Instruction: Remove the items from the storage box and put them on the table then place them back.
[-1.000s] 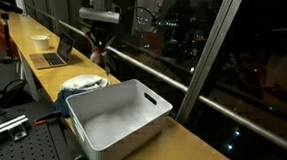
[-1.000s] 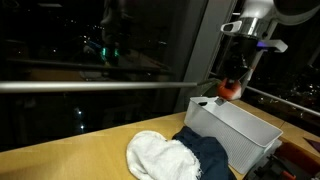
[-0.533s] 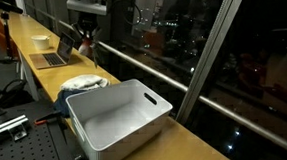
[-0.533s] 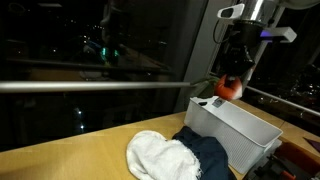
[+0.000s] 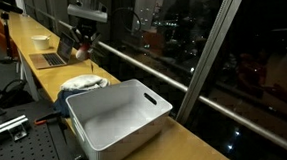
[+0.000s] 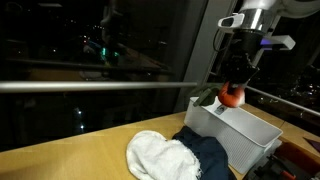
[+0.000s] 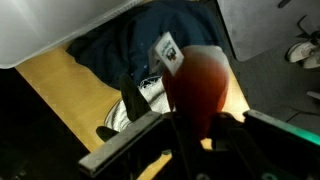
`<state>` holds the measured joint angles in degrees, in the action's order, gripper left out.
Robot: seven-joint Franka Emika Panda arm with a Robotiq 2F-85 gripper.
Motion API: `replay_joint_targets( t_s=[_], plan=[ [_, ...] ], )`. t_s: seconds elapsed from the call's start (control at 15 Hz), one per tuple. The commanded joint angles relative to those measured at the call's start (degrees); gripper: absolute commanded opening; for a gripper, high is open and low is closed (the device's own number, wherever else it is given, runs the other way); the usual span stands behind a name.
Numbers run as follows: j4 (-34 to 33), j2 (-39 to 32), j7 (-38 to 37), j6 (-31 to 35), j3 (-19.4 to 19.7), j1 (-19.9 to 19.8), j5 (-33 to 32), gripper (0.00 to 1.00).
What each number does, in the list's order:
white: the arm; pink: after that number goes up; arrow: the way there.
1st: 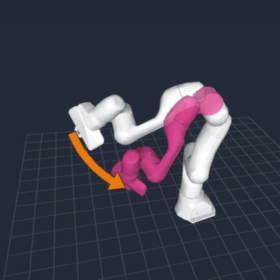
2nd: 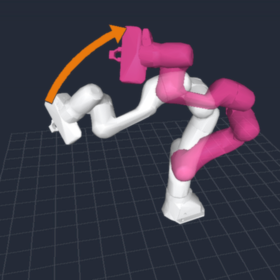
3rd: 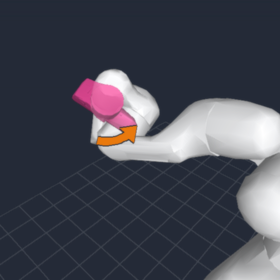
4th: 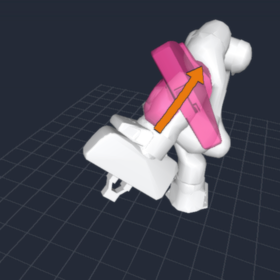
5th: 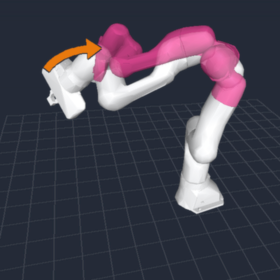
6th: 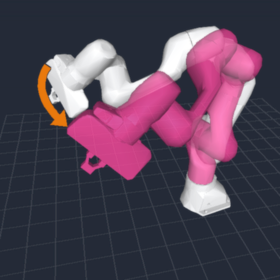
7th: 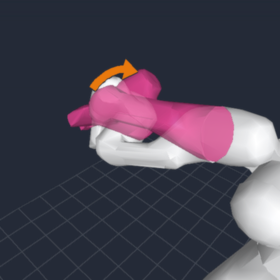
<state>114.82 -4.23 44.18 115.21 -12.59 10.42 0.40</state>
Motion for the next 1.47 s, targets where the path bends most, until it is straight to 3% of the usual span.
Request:
replay_joint_targets(
  t_s=[0.0, 0.47, 1.0, 1.4],
  plan=[
    [-0.32, 0.03, 1.39, -1.16, -0.13, 0.23, 0.91, 0.51],
    [-0.81, -0.94, 2.33, -1.13, -0.61, 0.7, 0.47, 1.0],
    [-0.36, -6.08, 1.28, 3.13, -0.69, 1.02, -4.62, 1.0],
    [-1.93, -13.65, -4.27, 8.37, -1.32, 3.44, -10.13, 1.0]
  ],
)
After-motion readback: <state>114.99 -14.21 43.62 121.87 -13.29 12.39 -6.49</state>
